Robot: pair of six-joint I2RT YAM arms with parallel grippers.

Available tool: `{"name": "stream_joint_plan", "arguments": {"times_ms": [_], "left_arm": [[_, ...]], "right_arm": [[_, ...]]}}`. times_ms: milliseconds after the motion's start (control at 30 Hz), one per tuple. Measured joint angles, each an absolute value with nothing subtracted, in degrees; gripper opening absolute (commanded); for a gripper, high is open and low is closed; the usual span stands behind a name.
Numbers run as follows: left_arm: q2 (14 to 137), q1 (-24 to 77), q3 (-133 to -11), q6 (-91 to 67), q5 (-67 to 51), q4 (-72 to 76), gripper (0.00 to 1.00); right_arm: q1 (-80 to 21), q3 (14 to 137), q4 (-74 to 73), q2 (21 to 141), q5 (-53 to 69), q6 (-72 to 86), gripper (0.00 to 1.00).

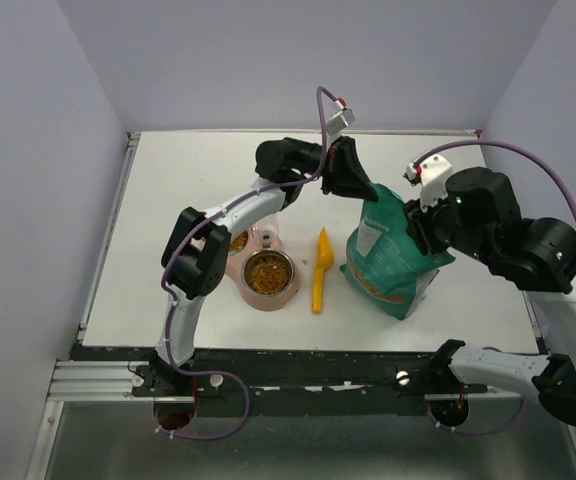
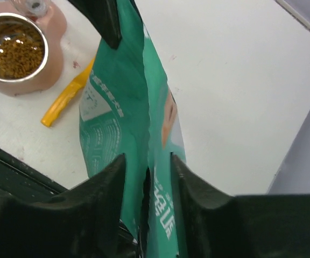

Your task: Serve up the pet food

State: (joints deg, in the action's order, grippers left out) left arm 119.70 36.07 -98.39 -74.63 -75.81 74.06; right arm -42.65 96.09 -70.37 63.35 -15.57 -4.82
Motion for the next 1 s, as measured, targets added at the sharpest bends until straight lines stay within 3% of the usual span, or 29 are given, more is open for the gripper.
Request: {"name": "stream_joint_plan", "arguments": {"times_ms": [67,133,433,500,533,667,733,767,867,1000], "left_arm": [[120.7,35.8,-100.1,-76.4,-76.3,74.3,0.00],[121.6,35.7,-101.4,-78.8,-76.5,74.5,0.00],[123.5,35.6,-103.8,-87.5,-77.7,75.5,0.00],[123.5,35.6,-103.9,-88.6,-78.2,75.7,0.00],[123.5,35.6,-104.1,-89.3,-78.7,75.8,0.00],[123.4,36.0,-104.7,-91.2,-80.5,75.8,0.00],[123.4,36.0,-104.6,-91.8,-80.6,75.8,0.00],[123.4,36.0,-104.6,-92.0,-80.6,75.8,0.00],[123.6,36.0,-105.3,-92.9,-80.9,75.8,0.00],[124.2,36.1,-106.7,-93.4,-81.3,75.6,0.00]], "right_arm": [[-42.7,95.4,-71.7,61.4,-16.2,-4.4,0.16],[-42.7,95.2,-73.2,59.9,-17.2,-4.4,0.00],[-42.8,94.0,-73.3,57.6,-17.5,-3.9,0.01],[-42.8,94.1,-73.4,57.8,-16.5,-3.9,0.28],[-42.8,94.3,-73.5,58.0,-16.0,-3.6,0.35],[-42.8,95.0,-74.6,58.8,-15.3,-2.7,0.42],[-42.7,94.8,-74.9,58.9,-15.4,-2.8,0.39],[-42.7,94.3,-74.9,58.8,-15.5,-2.9,0.33],[-42.8,91.1,-74.5,57.3,-17.0,-3.1,0.02],[-42.9,88.3,-72.9,55.1,-20.8,-3.6,0.00]]}}
